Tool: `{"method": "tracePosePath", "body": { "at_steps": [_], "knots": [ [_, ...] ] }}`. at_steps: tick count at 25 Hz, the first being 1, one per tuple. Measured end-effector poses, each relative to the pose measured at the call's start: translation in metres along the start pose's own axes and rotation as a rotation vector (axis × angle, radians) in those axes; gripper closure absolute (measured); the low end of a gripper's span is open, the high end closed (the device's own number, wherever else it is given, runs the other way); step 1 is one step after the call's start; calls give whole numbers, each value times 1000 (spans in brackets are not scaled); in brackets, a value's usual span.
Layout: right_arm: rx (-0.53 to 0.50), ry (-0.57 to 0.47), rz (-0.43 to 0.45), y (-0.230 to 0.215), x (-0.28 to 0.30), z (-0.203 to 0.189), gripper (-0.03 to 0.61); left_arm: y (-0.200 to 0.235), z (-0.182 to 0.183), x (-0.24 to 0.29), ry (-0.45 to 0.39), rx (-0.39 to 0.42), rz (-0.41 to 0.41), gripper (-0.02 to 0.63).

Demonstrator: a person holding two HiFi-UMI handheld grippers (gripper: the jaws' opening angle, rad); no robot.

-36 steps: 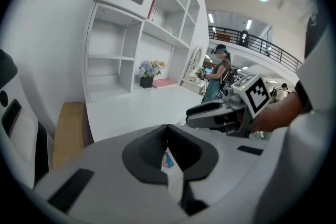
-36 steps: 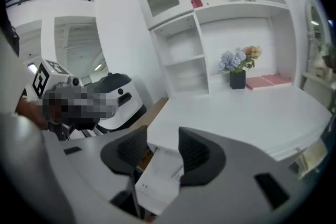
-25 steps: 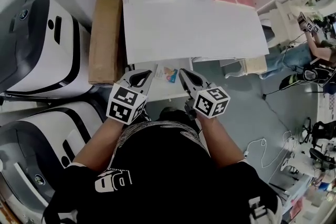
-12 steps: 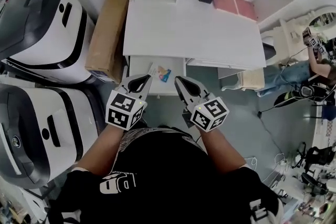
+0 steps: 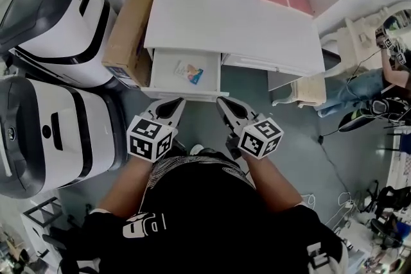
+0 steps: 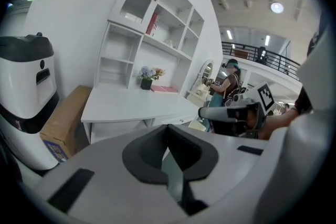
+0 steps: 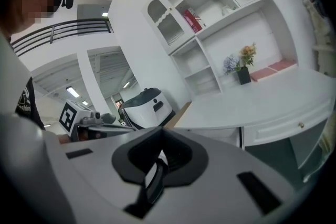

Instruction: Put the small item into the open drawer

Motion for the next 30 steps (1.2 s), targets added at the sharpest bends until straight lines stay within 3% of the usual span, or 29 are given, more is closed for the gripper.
{"method": "tracePosePath", "body": {
  "at_steps": [8,13,22,30],
  "knots": [
    [-90,35,44,16,-24,-8,572,-32,10,-26,-49,44,44,600],
    [-69,-9,90,33,-31,-7,572,-34,7,-38,-69,-16,-3,600],
    [-64,-9,-19,65,-21,-8,572,-16,14,-63,-30,55,-27,600],
    [-59,-14,-58,80,-11,-21,572,-4,8,-71,-12,62,-60,600]
  ]
}}
Point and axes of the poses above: the fingertips, and each gripper's own axes: x forward along the fingers, y to its left, z out of its top, the point moved 10 cm from there along -x, backward along the fingers, and after that the axes turned 9 degrees about x, right-handed, at the moved point
